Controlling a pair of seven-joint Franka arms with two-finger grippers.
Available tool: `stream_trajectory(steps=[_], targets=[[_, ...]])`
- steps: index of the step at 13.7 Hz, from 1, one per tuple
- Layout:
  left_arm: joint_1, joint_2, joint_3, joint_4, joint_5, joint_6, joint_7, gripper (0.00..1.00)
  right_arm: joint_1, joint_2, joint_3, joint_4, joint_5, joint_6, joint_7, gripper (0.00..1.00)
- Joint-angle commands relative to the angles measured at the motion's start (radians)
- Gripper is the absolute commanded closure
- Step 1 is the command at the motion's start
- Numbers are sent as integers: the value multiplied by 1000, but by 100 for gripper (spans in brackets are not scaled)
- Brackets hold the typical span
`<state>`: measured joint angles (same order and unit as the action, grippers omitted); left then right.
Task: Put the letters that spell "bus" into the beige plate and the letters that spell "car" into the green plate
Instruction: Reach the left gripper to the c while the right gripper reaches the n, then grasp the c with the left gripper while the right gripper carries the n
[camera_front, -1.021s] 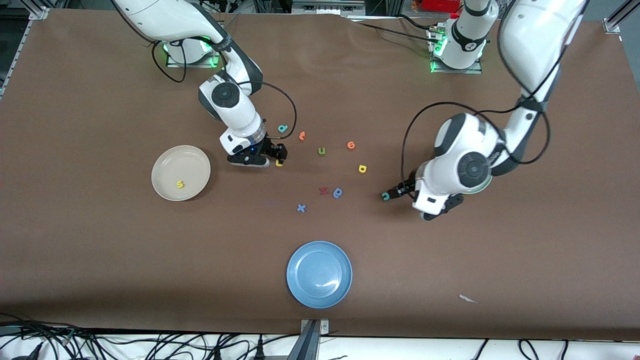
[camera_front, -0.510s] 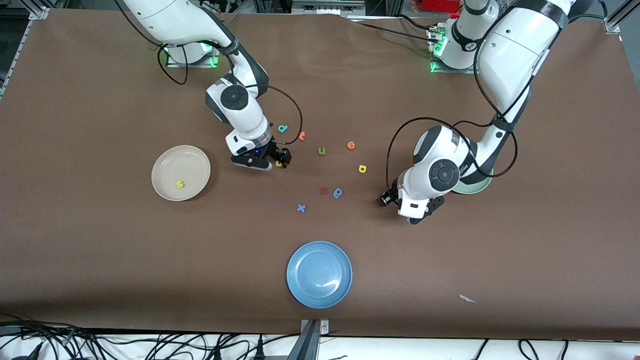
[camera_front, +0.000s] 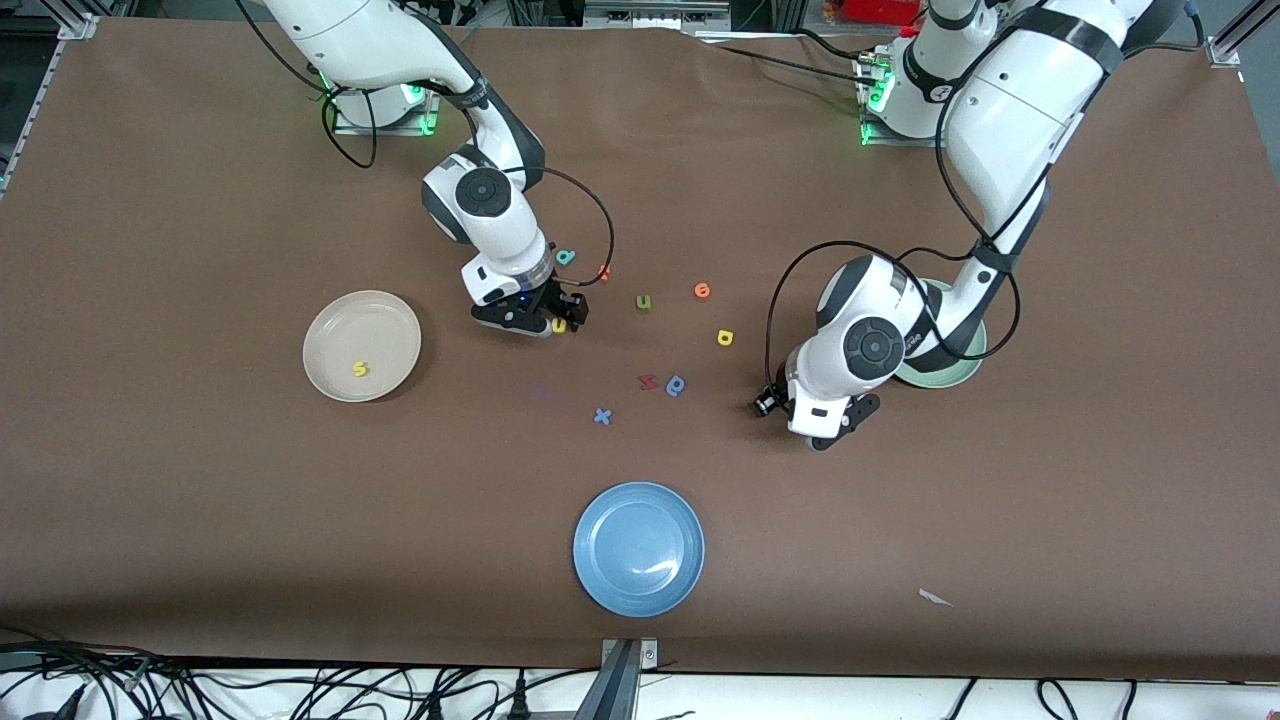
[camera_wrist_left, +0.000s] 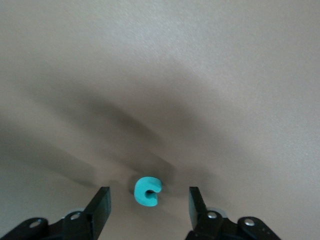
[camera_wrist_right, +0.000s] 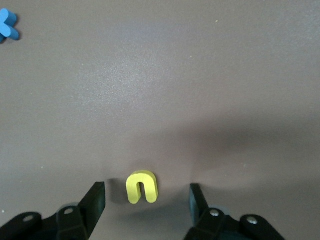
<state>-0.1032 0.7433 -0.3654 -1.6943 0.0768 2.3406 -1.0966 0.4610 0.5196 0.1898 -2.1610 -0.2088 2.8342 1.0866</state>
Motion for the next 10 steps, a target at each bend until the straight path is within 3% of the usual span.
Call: stream_trajectory(steps=[1,5,10], targets=[[-16,24,11,28,29,8,-31,35,13,11,-12,13,0,-2,12,31],[-15,24,13,30,70,8,-26,45,13,11,-12,13,-1,-2,12,46],[-15,25,13,28,100,8,-40,44,13,11,-12,12,-3,-2,12,62]])
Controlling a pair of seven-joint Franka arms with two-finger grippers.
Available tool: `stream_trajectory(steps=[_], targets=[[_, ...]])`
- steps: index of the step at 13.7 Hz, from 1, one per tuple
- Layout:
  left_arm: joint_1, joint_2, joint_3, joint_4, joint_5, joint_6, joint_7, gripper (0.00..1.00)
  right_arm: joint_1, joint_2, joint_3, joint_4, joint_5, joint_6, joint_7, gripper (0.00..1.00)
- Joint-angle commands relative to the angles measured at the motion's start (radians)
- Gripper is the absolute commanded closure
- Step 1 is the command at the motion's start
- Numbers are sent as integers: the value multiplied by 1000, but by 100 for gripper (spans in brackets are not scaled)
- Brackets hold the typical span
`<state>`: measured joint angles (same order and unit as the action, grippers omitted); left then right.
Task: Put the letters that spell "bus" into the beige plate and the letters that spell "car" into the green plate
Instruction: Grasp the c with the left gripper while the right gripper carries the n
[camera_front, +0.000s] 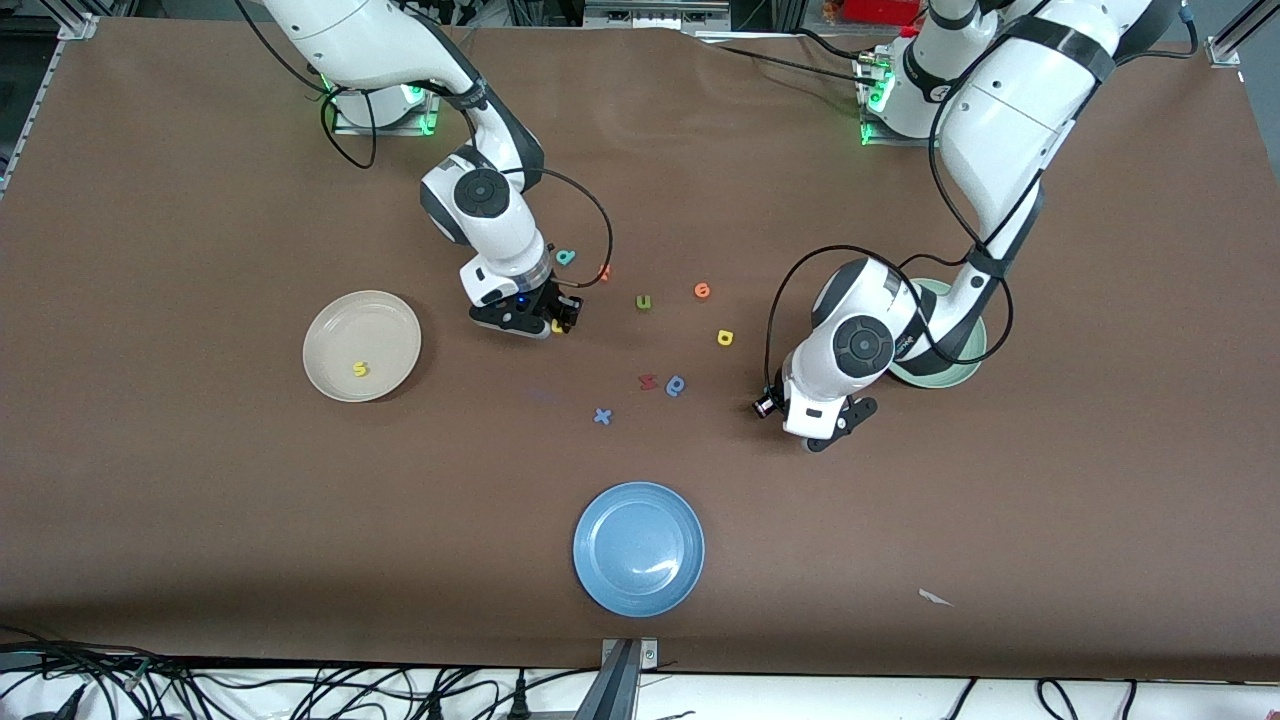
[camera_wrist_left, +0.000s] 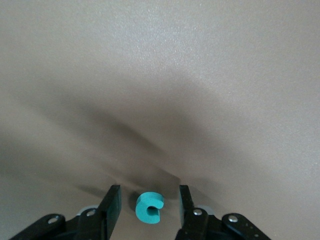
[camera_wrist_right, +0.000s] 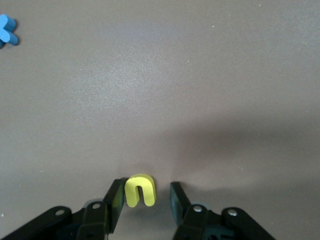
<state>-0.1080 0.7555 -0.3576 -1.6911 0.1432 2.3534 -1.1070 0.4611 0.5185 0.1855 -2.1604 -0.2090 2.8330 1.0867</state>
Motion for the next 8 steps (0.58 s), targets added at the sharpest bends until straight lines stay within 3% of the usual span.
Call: stream_trajectory(steps=[1,5,8], targets=[[-12,13,5,25,32,-5,-42,43,13,12,-8,11,-3,-1,12,70],[-21,15,5,24,35,-5,-53,44,13,9,-12,10,-4,-3,9,89],[-19,13,5,22,35,-8,-53,53,-1,-53,-31,7,-30,-102,-51,90]])
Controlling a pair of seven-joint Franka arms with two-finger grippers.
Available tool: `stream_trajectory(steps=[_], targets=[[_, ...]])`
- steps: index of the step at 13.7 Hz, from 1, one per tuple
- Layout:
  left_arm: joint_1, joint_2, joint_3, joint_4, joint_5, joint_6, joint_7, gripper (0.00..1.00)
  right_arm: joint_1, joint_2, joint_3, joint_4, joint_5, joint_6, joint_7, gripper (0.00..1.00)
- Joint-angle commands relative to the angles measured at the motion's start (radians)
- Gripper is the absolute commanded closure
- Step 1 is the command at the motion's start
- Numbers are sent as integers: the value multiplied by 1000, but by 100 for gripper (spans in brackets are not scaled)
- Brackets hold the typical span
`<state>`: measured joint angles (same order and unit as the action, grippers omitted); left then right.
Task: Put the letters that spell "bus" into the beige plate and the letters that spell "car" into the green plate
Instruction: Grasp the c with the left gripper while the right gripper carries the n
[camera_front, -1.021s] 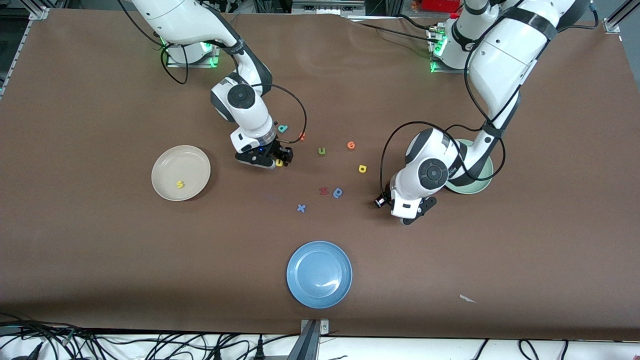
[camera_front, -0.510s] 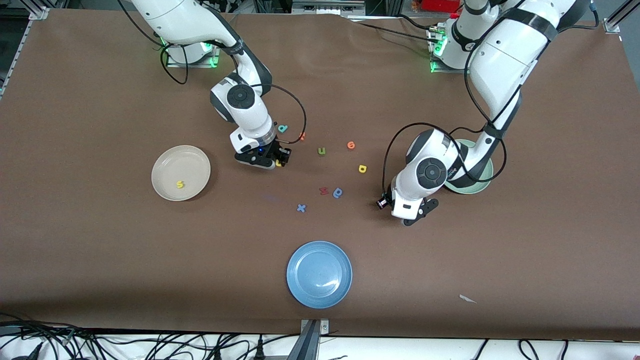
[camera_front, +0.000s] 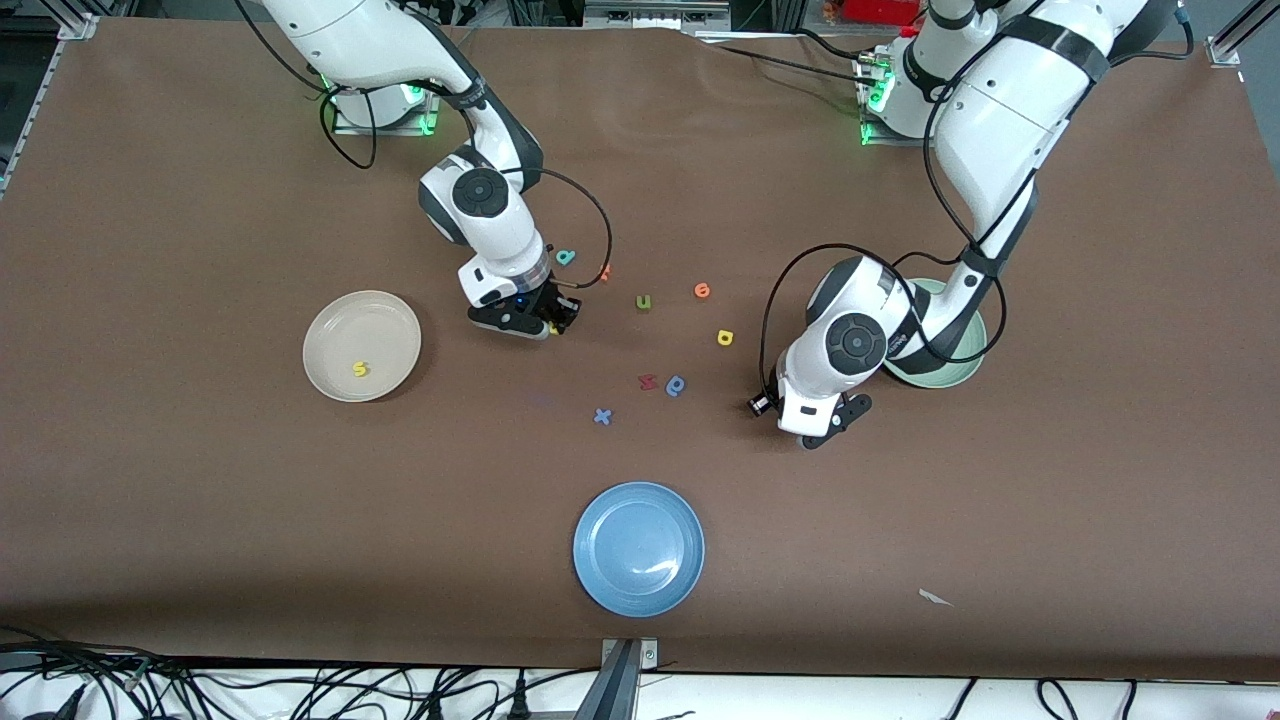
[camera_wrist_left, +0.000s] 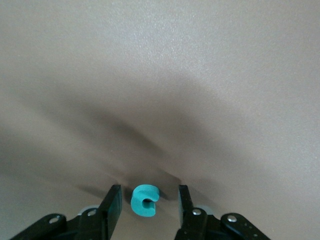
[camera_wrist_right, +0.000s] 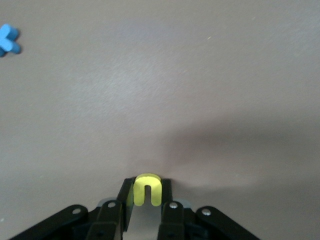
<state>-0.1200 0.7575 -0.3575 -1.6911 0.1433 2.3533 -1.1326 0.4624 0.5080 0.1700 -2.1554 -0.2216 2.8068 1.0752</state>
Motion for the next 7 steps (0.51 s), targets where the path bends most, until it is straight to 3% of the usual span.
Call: stream_trajectory(steps=[1,4,7], targets=[[-7,11,5,22,35,-9,-27,56,-30,-69,-15,0,-19,-119,-96,90],[-7,13,5,22,35,-9,-26,62,-155,-161,-1,-20,-22,-235,-314,90],[-7,13,5,22,36,-9,-24,72,-330,-226,74,-64,-22,-274,-501,86]])
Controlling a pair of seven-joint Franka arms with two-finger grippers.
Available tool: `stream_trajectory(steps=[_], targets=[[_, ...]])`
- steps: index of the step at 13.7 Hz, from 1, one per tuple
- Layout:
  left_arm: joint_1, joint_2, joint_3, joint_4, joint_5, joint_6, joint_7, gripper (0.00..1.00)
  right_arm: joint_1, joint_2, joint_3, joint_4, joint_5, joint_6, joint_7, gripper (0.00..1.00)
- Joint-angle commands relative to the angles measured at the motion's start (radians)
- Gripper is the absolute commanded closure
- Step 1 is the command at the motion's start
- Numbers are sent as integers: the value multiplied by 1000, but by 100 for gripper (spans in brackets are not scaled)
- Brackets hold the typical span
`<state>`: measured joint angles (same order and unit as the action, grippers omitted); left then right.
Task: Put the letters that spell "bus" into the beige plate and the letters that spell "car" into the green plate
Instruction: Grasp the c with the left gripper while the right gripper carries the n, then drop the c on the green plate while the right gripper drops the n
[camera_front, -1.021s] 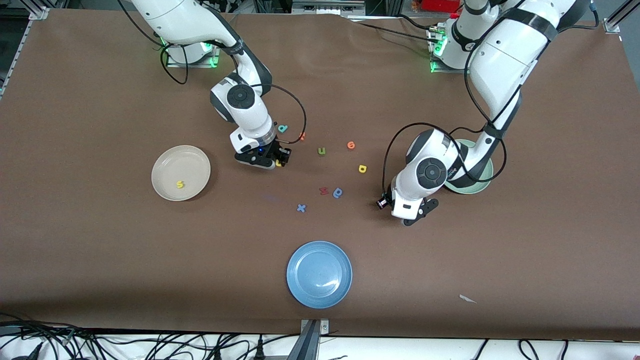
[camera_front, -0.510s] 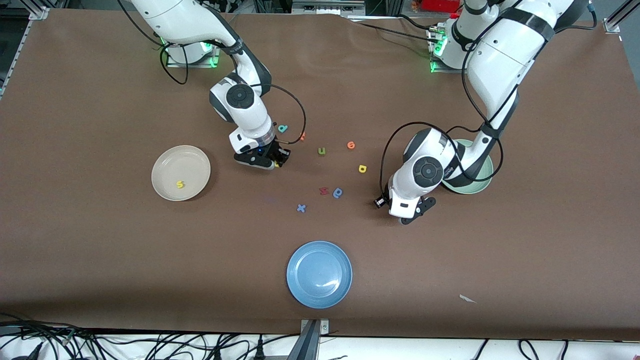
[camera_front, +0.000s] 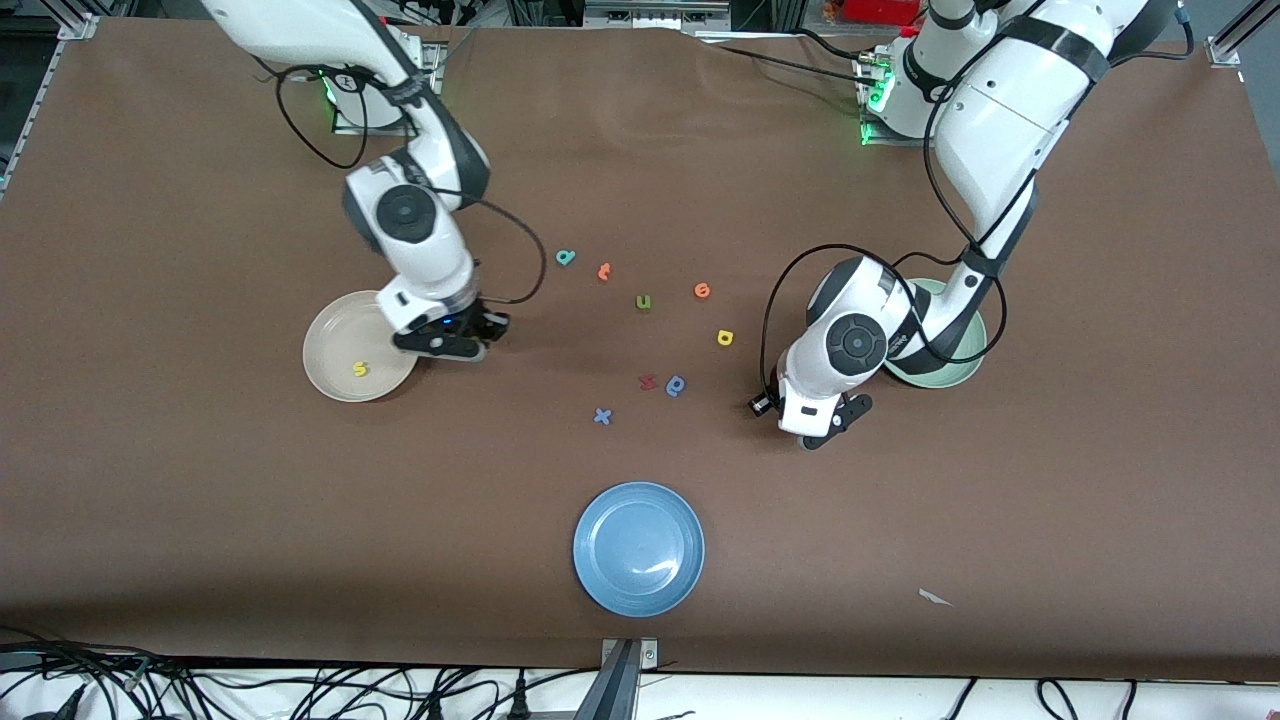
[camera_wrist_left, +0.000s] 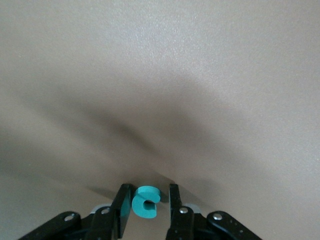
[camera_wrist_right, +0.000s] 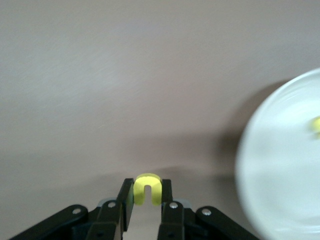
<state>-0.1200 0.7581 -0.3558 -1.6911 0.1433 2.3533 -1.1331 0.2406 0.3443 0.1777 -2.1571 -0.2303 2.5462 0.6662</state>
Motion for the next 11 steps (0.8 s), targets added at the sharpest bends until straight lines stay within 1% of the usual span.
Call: stream_trajectory(steps=[1,2,3,5,6,7,8,9,10,11], targets=[[-9,15,3,24,36,-9,-23,79,-160,-80,84,-90,-14,-14,-153,84],[-9,17,3,24,36,-9,-22,86,-205,-100,95,-127,-14,-12,-210,84],[-7,17,3,24,36,-9,-17,91,-242,-122,104,-166,-14,-4,-244,83],[5,11,3,25,38,-17,-4,92,-297,-146,123,-228,-14,8,-293,75],[14,-3,2,27,36,-44,15,92,-313,-151,123,-263,-14,43,-306,65],[35,-31,-5,30,32,-111,45,93,-323,-153,124,-308,-14,99,-309,47],[66,-58,-18,31,19,-174,106,93,-325,-153,123,-338,-14,149,-312,45],[98,-93,-44,31,-10,-233,171,92,-326,-153,124,-348,-14,164,-309,36],[146,-127,-63,31,-48,-291,240,92,-325,-154,132,-348,-14,164,-306,25],[186,-164,-80,31,-69,-358,318,92,-325,-156,147,-346,-12,164,-298,24]])
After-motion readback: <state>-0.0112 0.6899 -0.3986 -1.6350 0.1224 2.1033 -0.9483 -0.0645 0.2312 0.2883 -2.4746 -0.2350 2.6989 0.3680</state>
